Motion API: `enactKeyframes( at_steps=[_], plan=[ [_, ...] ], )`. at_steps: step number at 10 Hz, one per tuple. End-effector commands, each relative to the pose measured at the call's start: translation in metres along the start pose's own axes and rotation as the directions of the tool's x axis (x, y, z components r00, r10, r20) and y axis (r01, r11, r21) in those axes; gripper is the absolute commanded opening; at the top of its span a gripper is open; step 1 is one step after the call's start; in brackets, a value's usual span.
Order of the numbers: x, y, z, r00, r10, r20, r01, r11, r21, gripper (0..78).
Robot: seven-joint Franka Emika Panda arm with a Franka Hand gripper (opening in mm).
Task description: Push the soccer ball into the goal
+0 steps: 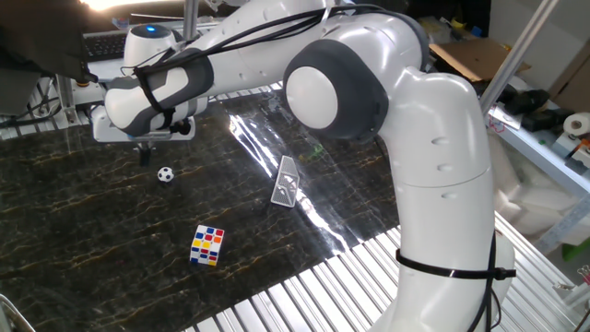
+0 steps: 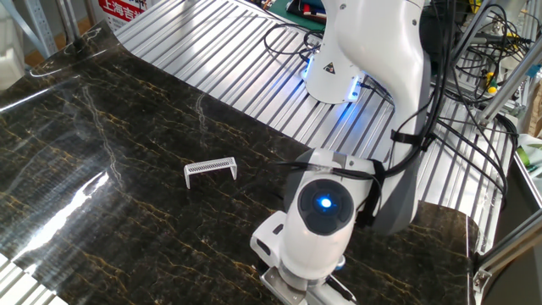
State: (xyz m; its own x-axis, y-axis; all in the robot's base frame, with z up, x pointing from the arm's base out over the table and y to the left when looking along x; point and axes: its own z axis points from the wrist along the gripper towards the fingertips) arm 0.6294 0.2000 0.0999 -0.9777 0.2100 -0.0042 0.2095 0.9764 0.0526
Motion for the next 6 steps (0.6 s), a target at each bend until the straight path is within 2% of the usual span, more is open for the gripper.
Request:
enactKeyframes(
  at_steps=[1, 2, 6],
  plan=[
    [-0.003, -0.006, 0.002, 1.000, -0.012, 0.000, 0.012, 1.000, 0.001, 0.0],
    [-0.001, -0.007, 0.006, 1.000, -0.006, -0.013, 0.006, 1.000, 0.007, 0.0],
    [0.002, -0.012, 0.018, 1.000, -0.004, -0.026, 0.005, 1.000, 0.030, 0.0]
  ],
)
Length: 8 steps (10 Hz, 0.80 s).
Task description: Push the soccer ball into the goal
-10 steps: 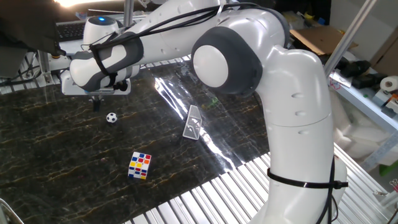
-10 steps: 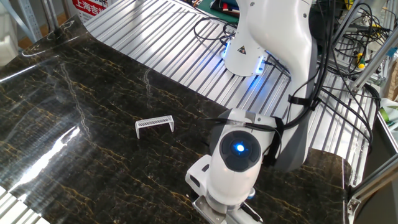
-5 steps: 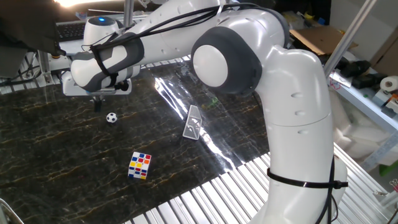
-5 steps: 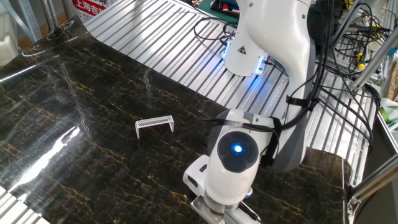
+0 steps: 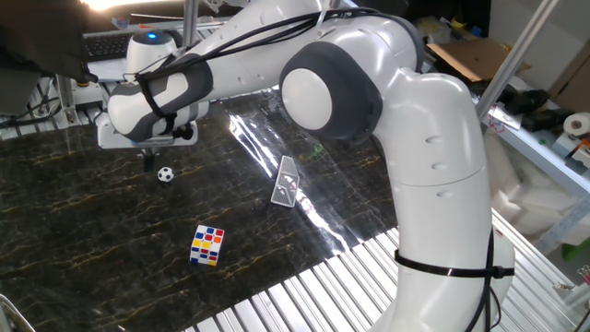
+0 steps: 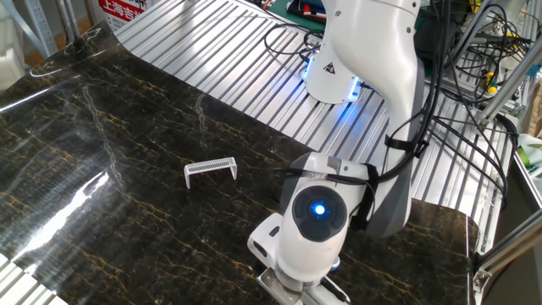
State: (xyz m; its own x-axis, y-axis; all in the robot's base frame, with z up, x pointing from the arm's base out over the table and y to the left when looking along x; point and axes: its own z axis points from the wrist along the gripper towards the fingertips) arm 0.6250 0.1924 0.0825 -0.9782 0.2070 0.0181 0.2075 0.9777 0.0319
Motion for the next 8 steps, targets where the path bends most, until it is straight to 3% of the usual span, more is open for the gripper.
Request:
enactKeyframes(
  at_steps=[1, 3, 5, 8],
  plan=[
    [-0.001, -0.003, 0.001, 1.000, -0.002, -0.004, 0.002, 1.000, 0.010, 0.0],
    [-0.002, -0.011, 0.005, 1.000, -0.019, -0.007, 0.019, 0.999, 0.026, 0.0],
    [0.007, -0.016, 0.010, 1.000, -0.019, -0.001, 0.019, 0.998, 0.061, 0.0],
    [0.012, -0.017, 0.012, 1.000, -0.024, -0.005, 0.024, 0.998, 0.061, 0.0]
  ],
)
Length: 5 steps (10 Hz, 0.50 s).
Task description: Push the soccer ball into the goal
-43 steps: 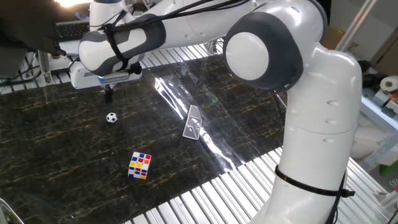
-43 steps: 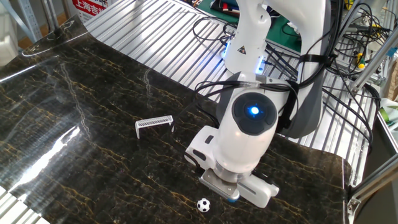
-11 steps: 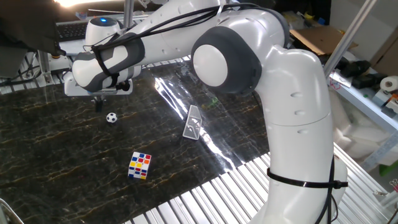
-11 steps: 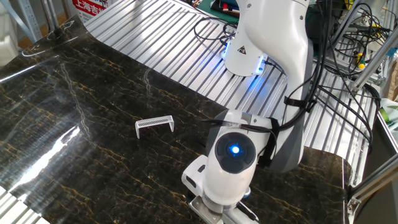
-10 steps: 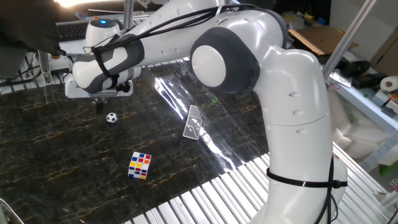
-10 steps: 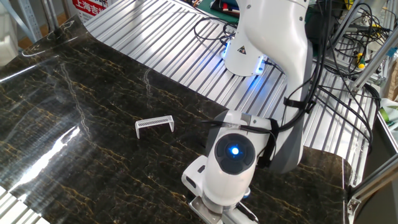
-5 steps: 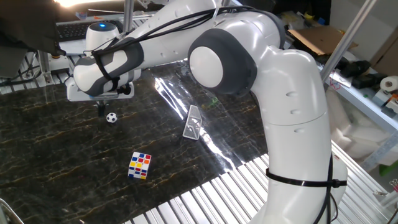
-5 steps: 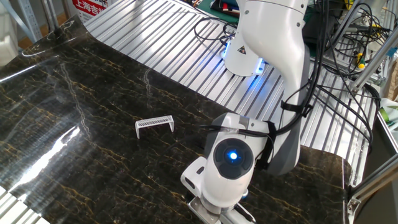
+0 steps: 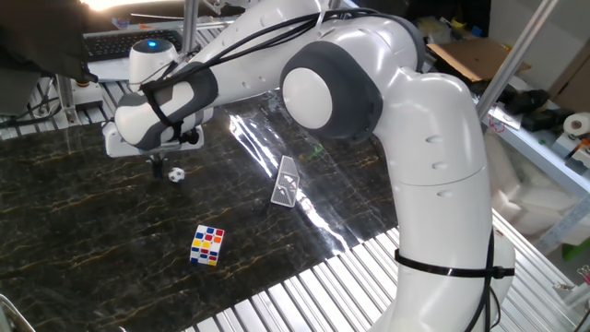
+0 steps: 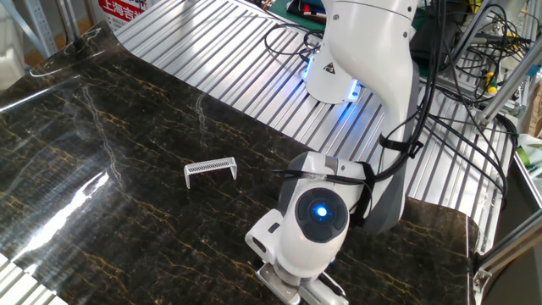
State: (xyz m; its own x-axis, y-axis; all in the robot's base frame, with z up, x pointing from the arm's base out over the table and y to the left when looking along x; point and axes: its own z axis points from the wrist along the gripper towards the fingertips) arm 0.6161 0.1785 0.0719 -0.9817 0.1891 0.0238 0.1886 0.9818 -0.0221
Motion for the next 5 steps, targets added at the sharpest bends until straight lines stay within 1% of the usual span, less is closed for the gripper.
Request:
enactKeyframes(
  at_steps=[1, 2, 3, 5],
  plan=[
    [0.0062, -0.0006, 0.0018, 1.000, 0.001, 0.003, -0.001, 1.000, 0.004, 0.0],
    [0.0061, -0.0004, -0.0003, 0.999, 0.039, 0.004, -0.039, 0.999, -0.007, 0.0],
    [0.0059, -0.0004, -0.0014, 0.997, 0.079, 0.008, -0.079, 0.997, -0.010, 0.0],
    [0.0045, -0.0003, 0.0015, 0.993, 0.118, 0.020, -0.117, 0.993, -0.018, 0.0]
  ],
)
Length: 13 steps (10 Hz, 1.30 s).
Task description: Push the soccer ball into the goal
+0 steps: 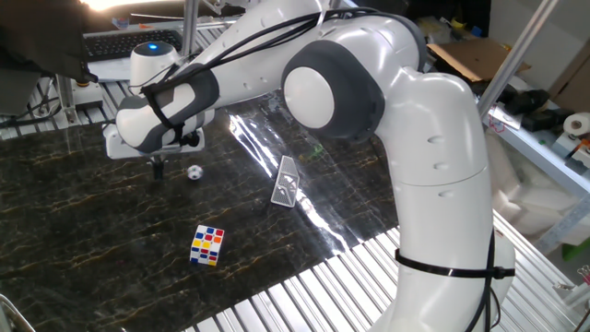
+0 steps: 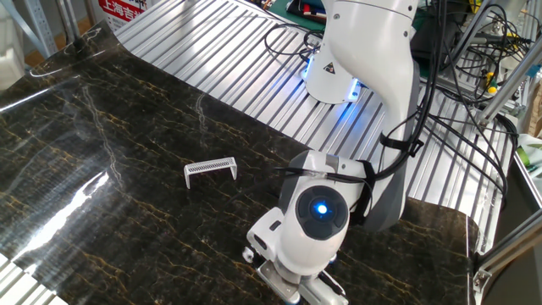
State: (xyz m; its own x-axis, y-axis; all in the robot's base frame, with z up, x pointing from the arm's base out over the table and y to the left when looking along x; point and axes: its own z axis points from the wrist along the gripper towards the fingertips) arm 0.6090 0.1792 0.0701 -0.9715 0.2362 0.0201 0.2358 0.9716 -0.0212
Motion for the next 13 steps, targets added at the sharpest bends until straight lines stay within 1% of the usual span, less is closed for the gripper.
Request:
enactKeyframes(
  at_steps=[1, 2, 4, 5, 6, 7, 8, 9, 10, 11, 12, 13],
  plan=[
    [-0.004, 0.001, 0.000, 0.997, 0.078, 0.020, -0.077, 0.997, -0.017, 0.0],
    [-0.011, 0.001, 0.000, 0.991, 0.129, 0.022, -0.128, 0.992, -0.014, 0.0],
    [-0.019, -0.005, 0.001, 0.985, 0.171, 0.021, -0.171, 0.985, -0.012, 0.0],
    [-0.027, -0.019, 0.003, 0.982, 0.187, 0.017, -0.187, 0.982, -0.013, 0.0],
    [-0.034, -0.030, 0.001, 0.979, 0.202, 0.005, -0.202, 0.979, -0.027, 0.0],
    [-0.040, -0.039, -0.006, 0.978, 0.208, -0.018, -0.208, 0.977, -0.045, 0.0],
    [-0.042, -0.048, -0.012, 0.978, 0.208, -0.023, -0.209, 0.977, -0.035, 0.0],
    [-0.043, -0.051, -0.014, 0.977, 0.210, -0.025, -0.211, 0.977, -0.033, 0.0],
    [-0.044, -0.066, -0.019, 0.977, 0.211, -0.028, -0.212, 0.977, -0.034, 0.0],
    [-0.044, -0.075, -0.022, 0.972, 0.233, -0.037, -0.234, 0.971, -0.037, 0.0],
    [-0.044, -0.080, -0.021, 0.970, 0.238, -0.041, -0.240, 0.970, -0.038, 0.0],
    [-0.041, -0.090, -0.018, 0.969, 0.241, -0.052, -0.242, 0.970, -0.021, 0.0]
  ],
)
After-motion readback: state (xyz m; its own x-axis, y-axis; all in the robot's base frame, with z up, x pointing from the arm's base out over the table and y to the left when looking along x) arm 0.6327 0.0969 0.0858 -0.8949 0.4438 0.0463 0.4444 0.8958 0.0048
